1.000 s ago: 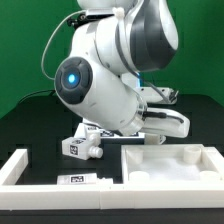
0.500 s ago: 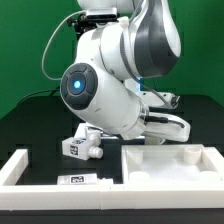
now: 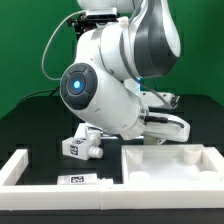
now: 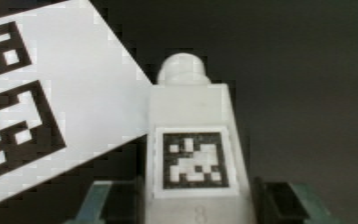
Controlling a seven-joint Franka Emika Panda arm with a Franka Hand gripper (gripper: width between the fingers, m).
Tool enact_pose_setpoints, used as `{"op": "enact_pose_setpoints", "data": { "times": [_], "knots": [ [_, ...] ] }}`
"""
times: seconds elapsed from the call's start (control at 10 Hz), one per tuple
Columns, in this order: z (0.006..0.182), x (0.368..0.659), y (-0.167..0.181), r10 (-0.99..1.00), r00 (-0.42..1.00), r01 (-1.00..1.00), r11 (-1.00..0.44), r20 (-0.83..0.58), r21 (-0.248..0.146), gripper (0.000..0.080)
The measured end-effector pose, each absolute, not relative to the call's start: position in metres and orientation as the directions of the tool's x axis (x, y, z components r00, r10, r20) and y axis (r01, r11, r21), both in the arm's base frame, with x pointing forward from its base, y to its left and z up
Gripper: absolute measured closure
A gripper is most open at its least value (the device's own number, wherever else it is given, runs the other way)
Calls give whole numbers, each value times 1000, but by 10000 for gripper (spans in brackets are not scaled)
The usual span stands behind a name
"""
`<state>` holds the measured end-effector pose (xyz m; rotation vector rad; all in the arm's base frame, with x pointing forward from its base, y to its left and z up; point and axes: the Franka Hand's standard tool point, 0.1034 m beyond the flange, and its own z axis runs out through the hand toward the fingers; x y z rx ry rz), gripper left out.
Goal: Assemble one leg
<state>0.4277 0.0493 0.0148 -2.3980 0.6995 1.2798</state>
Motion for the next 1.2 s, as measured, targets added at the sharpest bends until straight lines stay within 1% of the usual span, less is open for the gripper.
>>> {"op": "enact_pose_setpoints", "data": {
  "times": [0.1, 0.3, 0.4, 0.5, 0.6, 0.7, 0.9, 1.0, 1.1, 1.2],
  "knots": [
    [23, 430, 51, -256, 479, -556, -829, -839, -65, 517],
    [63, 450, 52, -217, 494, -539, -837, -842, -100, 517],
    [83, 472, 52, -225, 557, -526, -841, -799, -130, 517],
    [110, 491, 54, -235, 643, -500, -850, -729, -167, 517],
    [116, 494, 57, -247, 685, -486, -855, -686, -178, 517],
    [109, 498, 57, -287, 728, -490, -853, -623, -179, 517],
    [112, 501, 58, -335, 790, -485, -854, -514, -187, 515],
    [116, 508, 55, -339, 833, -455, -870, -437, -192, 515],
    [129, 520, 49, -308, 877, -395, -899, -368, -191, 515],
    [141, 537, 47, -279, 905, -356, -910, -320, -211, 515]
  ]
}}
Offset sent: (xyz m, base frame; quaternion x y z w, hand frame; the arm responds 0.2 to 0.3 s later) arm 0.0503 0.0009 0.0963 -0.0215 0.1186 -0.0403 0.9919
